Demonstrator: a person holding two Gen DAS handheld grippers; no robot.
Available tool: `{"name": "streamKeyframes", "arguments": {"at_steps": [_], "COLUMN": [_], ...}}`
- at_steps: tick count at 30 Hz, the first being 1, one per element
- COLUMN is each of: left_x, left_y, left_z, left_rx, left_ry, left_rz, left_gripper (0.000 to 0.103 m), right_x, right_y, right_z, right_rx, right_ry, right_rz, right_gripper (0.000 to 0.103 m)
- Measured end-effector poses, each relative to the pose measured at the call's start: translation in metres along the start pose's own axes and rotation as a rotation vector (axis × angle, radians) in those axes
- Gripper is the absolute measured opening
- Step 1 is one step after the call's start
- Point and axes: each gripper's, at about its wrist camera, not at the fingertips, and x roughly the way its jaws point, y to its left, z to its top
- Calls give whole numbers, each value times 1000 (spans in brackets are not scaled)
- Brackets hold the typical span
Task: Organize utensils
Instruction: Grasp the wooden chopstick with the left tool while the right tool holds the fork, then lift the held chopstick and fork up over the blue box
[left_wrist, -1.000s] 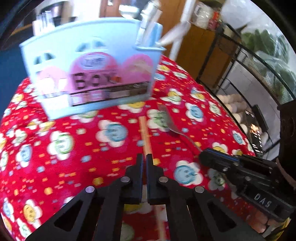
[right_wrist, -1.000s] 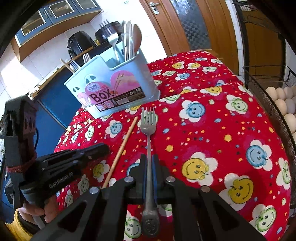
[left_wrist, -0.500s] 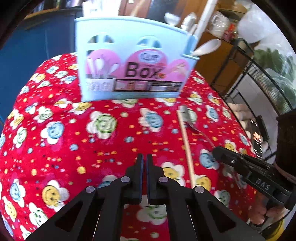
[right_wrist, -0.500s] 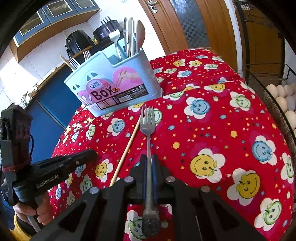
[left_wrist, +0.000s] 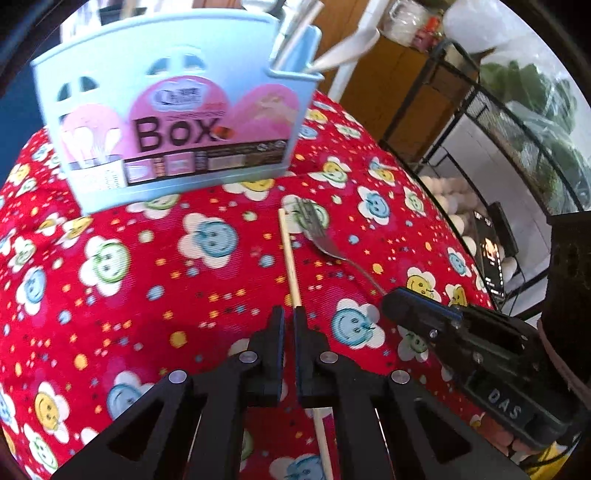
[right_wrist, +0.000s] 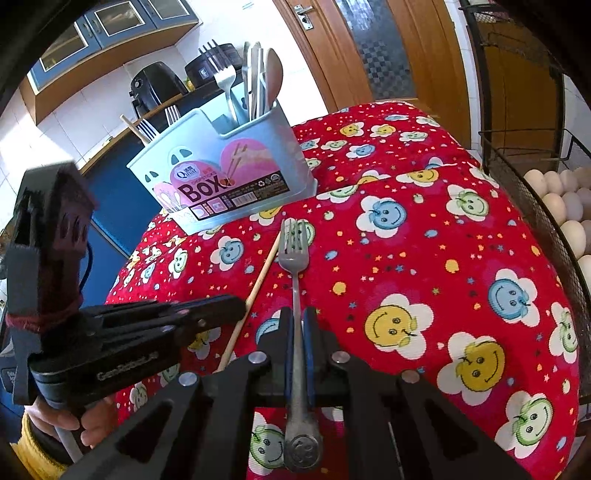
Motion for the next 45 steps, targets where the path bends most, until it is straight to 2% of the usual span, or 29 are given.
{"name": "streamKeyframes", "arguments": {"at_steps": [2, 5, 8, 10, 12, 16, 20, 24, 31, 35, 39, 45], "left_x": [3, 14, 16, 17, 17, 12, -3, -21, -46, -55, -63, -75], "left_y": [-4, -9, -13, -13, -11, -1, 15, 38, 61, 67, 75, 79], "left_z": [4, 8, 9, 9, 10, 9, 0, -8, -11, -11, -11, -9], "left_rx": [12, 26, 62, 56, 51, -5, -55, -126, -166, -167, -174, -181], "left_ry": [2, 49, 43, 36, 27, 8, -42, -92, -158, -182, -203, -252], "left_rz": [1, 8, 31, 31, 33, 7, -7, -26, -32, -37, -48, -59], "left_gripper": [7, 16, 16, 16, 9, 4, 4, 4, 4, 4, 4, 4], "right_x": [0, 2, 4, 6, 8, 11, 16, 26, 46, 59, 68, 61], "right_y": [-1, -2, -3, -3, -2, 0, 4, 12, 27, 26, 24, 19], "right_z": [-1, -1, -2, -3, -4, -3, 1, 7, 27, 41, 50, 44], "right_rx": [2, 8, 13, 13, 7, 0, -10, -53, -126, -124, -111, -74], "right_ry": [1, 5, 12, 19, 27, 42, 68, 123, 236, 305, 342, 291], "right_rz": [2, 7, 10, 13, 14, 19, 21, 26, -34, -36, -61, -35], "right_gripper": [7, 7, 7, 7, 7, 9, 11, 25, 25, 23, 5, 5]}}
